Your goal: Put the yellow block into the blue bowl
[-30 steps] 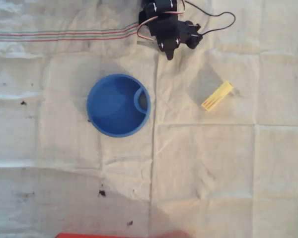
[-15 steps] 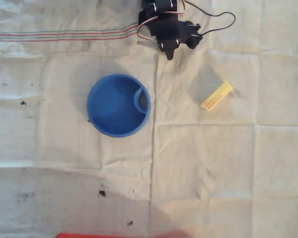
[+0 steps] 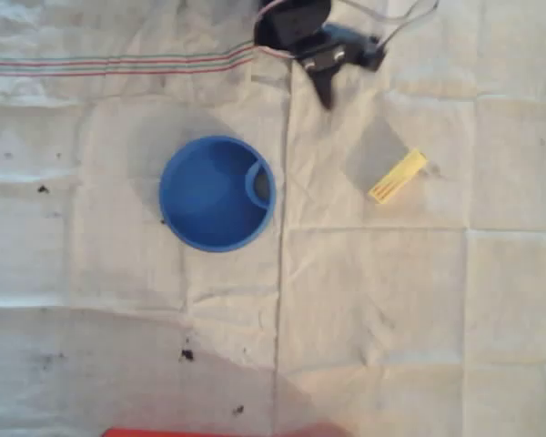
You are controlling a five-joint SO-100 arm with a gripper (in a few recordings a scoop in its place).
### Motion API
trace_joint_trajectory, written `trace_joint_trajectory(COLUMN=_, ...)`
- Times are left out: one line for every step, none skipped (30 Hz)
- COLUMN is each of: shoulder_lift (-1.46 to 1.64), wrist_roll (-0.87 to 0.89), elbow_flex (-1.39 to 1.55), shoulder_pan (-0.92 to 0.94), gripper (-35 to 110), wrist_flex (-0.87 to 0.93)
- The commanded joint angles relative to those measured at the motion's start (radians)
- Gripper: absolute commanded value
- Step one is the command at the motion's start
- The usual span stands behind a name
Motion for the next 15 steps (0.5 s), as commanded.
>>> trace_joint_trajectory(shoulder_lift=-0.262, wrist_roll=-0.040, elbow_flex=-0.253, shoulder_pan=-0.078, gripper=0, wrist_flex=0.003)
trace_joint_trajectory(shoulder_lift=-0.331, wrist_roll=-0.055, elbow_flex=-0.299, shoulder_pan=-0.094, gripper=0, wrist_flex=0.003)
trace_joint_trajectory(shoulder_lift=-0.402, wrist_roll=-0.074, elbow_flex=-0.347, shoulder_pan=-0.103, gripper=0, wrist_flex=0.005)
trace_joint_trajectory(shoulder_lift=-0.471, wrist_roll=-0.094, elbow_flex=-0.394, shoulder_pan=-0.112, gripper=0, wrist_flex=0.006)
trace_joint_trajectory(shoulder_lift=-0.540, wrist_roll=-0.114, elbow_flex=-0.443, shoulder_pan=-0.117, gripper=0, wrist_flex=0.014)
trace_joint_trajectory(shoulder_lift=-0.609, wrist_roll=-0.132, elbow_flex=-0.495, shoulder_pan=-0.117, gripper=0, wrist_flex=0.029)
trace_joint_trajectory(shoulder_lift=-0.673, wrist_roll=-0.149, elbow_flex=-0.549, shoulder_pan=-0.115, gripper=0, wrist_flex=0.049)
trace_joint_trajectory(shoulder_lift=-0.741, wrist_roll=-0.161, elbow_flex=-0.604, shoulder_pan=-0.112, gripper=0, wrist_flex=0.074)
trace_joint_trajectory(shoulder_lift=-0.805, wrist_roll=-0.172, elbow_flex=-0.663, shoulder_pan=-0.112, gripper=0, wrist_flex=0.101)
trace_joint_trajectory(shoulder_lift=-0.871, wrist_roll=-0.181, elbow_flex=-0.718, shoulder_pan=-0.110, gripper=0, wrist_flex=0.130)
trace_joint_trajectory(shoulder_lift=-0.934, wrist_roll=-0.186, elbow_flex=-0.776, shoulder_pan=-0.110, gripper=0, wrist_flex=0.160)
trace_joint_trajectory(shoulder_lift=-0.996, wrist_roll=-0.187, elbow_flex=-0.834, shoulder_pan=-0.110, gripper=0, wrist_flex=0.190)
trace_joint_trajectory(shoulder_lift=-1.054, wrist_roll=-0.189, elbow_flex=-0.891, shoulder_pan=-0.110, gripper=0, wrist_flex=0.218)
trace_joint_trajectory(shoulder_lift=-1.111, wrist_roll=-0.189, elbow_flex=-0.950, shoulder_pan=-0.110, gripper=0, wrist_flex=0.247)
trace_joint_trajectory(shoulder_lift=-1.163, wrist_roll=-0.189, elbow_flex=-1.006, shoulder_pan=-0.112, gripper=0, wrist_flex=0.270)
